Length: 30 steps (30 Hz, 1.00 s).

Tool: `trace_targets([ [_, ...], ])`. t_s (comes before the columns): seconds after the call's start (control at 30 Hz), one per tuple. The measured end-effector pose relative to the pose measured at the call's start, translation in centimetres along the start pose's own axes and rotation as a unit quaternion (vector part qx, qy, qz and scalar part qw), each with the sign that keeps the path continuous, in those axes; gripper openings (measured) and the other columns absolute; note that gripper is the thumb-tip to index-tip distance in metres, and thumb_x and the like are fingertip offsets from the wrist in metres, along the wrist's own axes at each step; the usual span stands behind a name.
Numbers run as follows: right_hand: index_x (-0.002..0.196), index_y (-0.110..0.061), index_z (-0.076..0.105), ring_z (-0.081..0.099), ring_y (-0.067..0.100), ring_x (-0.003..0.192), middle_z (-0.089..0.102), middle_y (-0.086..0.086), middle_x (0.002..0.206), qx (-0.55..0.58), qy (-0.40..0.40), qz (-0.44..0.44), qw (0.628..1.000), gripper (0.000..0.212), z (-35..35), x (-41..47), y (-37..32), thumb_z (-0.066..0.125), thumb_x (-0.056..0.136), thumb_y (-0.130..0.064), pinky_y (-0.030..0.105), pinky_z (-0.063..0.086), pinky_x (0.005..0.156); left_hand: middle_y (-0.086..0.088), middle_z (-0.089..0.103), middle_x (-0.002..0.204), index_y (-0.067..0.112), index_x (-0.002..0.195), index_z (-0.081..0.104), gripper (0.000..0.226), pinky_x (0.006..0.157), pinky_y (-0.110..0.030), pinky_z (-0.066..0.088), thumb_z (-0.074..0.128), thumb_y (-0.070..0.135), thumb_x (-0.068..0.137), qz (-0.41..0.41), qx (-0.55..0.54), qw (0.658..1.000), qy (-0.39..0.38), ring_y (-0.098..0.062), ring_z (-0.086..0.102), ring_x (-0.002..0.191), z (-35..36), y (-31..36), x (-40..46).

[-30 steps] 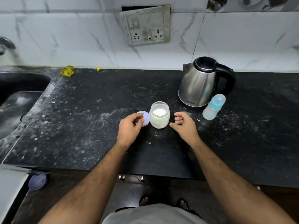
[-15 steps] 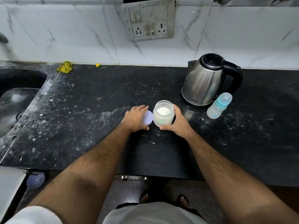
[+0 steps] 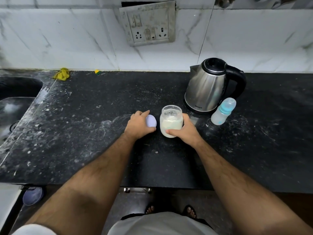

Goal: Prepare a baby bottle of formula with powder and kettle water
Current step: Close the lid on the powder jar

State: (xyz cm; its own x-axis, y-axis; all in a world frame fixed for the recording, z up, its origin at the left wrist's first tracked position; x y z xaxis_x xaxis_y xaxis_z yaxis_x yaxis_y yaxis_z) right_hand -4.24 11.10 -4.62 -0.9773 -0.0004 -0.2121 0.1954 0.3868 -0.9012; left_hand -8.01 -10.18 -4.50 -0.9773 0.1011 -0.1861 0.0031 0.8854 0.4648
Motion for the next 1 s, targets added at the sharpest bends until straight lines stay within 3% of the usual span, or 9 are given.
trace_targets([
  [0.1, 0.126, -0.016, 0.046, 0.061, 0.014, 0.114, 0.062, -0.001, 0.123, 0.077, -0.010, 0.013, 0.997, 0.073, -1.2, -0.4, 0.2, 0.089, 0.067, -0.014, 0.023, 0.050, 0.092, -0.005, 0.049, 0.139, 0.021, 0.145, 0.045, 0.076, 0.106, -0.038, 0.043, 0.075, 0.043, 0.079, -0.047, -0.233, 0.971, 0.028, -0.024, 0.052, 0.124, -0.9, 0.6, -0.1],
  [0.17, 0.131, -0.014, 0.047, 0.061, 0.020, 0.120, 0.064, 0.004, 0.127, 0.118, -0.031, 0.011, 0.992, 0.081, -2.0, -0.7, 0.0, 0.091, 0.063, -0.021, 0.037, 0.051, 0.100, -0.003, 0.062, 0.118, 0.022, 0.127, 0.058, 0.049, 0.086, -0.033, 0.053, 0.069, 0.041, 0.083, -0.075, -0.401, 0.912, 0.037, -0.018, 0.062, 0.100, -1.8, 1.7, -0.6],
  [0.23, 0.136, -0.014, 0.047, 0.061, 0.026, 0.123, 0.064, 0.009, 0.131, 0.161, -0.058, 0.011, 0.985, 0.089, -2.7, -1.2, -0.1, 0.092, 0.060, -0.028, 0.047, 0.052, 0.101, -0.005, 0.064, 0.106, 0.022, 0.110, 0.058, 0.024, 0.077, -0.033, 0.055, 0.063, 0.038, 0.092, -0.096, -0.514, 0.852, 0.030, -0.016, 0.064, 0.087, -2.4, 3.0, -0.8],
  [0.33, 0.138, -0.020, 0.046, 0.063, 0.023, 0.120, 0.064, 0.005, 0.132, 0.195, -0.085, 0.001, 0.977, 0.083, -3.5, -2.7, -1.1, 0.083, 0.065, -0.031, 0.044, 0.058, 0.087, -0.004, 0.066, 0.105, 0.022, 0.102, 0.053, 0.019, 0.086, -0.036, 0.055, 0.057, 0.040, 0.097, -0.084, -0.601, 0.795, 0.020, -0.016, 0.068, 0.089, -3.5, 5.3, -1.0],
  [0.43, 0.138, -0.027, 0.046, 0.064, 0.026, 0.119, 0.064, 0.002, 0.131, 0.217, -0.108, 0.009, 0.970, 0.078, -3.9, -3.5, -1.0, 0.080, 0.069, -0.038, 0.056, 0.056, 0.090, -0.007, 0.067, 0.108, 0.020, 0.105, 0.054, 0.019, 0.094, -0.037, 0.054, 0.055, 0.038, 0.099, -0.055, -0.667, 0.742, 0.026, -0.020, 0.068, 0.099, -4.5, 7.8, -1.2],
  [0.53, 0.140, -0.024, 0.045, 0.062, 0.027, 0.122, 0.064, 0.004, 0.133, 0.238, -0.109, 0.011, 0.965, 0.078, -4.1, -4.1, -1.0, 0.078, 0.071, -0.039, 0.053, 0.055, 0.095, -0.011, 0.064, 0.112, 0.019, 0.110, 0.054, 0.018, 0.095, -0.038, 0.055, 0.057, 0.033, 0.099, -0.027, -0.716, 0.697, 0.031, -0.023, 0.067, 0.103, -5.2, 10.1, -1.4],
  [0.73, 0.145, -0.015, 0.040, 0.058, 0.029, 0.126, 0.061, 0.011, 0.137, 0.249, -0.116, -0.028, 0.961, 0.078, -4.5, -4.9, -2.2, 0.077, 0.078, -0.033, 0.049, 0.048, 0.104, -0.007, 0.065, 0.106, 0.013, 0.117, 0.056, 0.027, 0.101, -0.039, 0.051, 0.066, 0.019, 0.093, 0.017, -0.705, 0.709, 0.002, -0.021, 0.067, 0.100, -4.8, 13.4, -2.0],
  [0.83, 0.144, -0.015, 0.041, 0.057, 0.032, 0.127, 0.060, 0.013, 0.137, 0.252, -0.105, -0.041, 0.961, 0.074, -5.0, -4.9, -3.0, 0.076, 0.081, -0.033, 0.052, 0.047, 0.105, -0.006, 0.063, 0.105, 0.009, 0.133, 0.049, 0.044, 0.096, -0.038, 0.052, 0.067, 0.012, 0.092, 0.024, -0.677, 0.735, -0.013, -0.014, 0.067, 0.089, -4.1, 14.2, -2.7],
  [1.0, 0.141, -0.018, 0.046, 0.062, 0.030, 0.122, 0.063, 0.009, 0.134, 0.252, -0.100, -0.037, 0.962, 0.079, -5.4, -5.0, -3.7, 0.080, 0.076, -0.046, 0.060, 0.050, 0.098, -0.005, 0.065, 0.109, 0.010, 0.139, 0.046, 0.053, 0.085, -0.028, 0.056, 0.068, 0.012, 0.091, 0.019, -0.637, 0.771, -0.013, -0.013, 0.068, 0.094, -3.6, 14.4, -3.5],
])
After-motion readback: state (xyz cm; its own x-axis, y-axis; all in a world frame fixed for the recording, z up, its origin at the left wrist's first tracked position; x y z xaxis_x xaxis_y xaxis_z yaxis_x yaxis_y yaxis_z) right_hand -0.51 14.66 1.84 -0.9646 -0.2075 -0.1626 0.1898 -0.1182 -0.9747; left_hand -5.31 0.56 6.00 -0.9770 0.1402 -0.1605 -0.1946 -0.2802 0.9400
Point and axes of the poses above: each hand's wrist, its own x-axis towards the middle knuckle, its own z-axis out of the palm, y = z × x, the point moved 6 cm from there along x, towards the middle knuckle
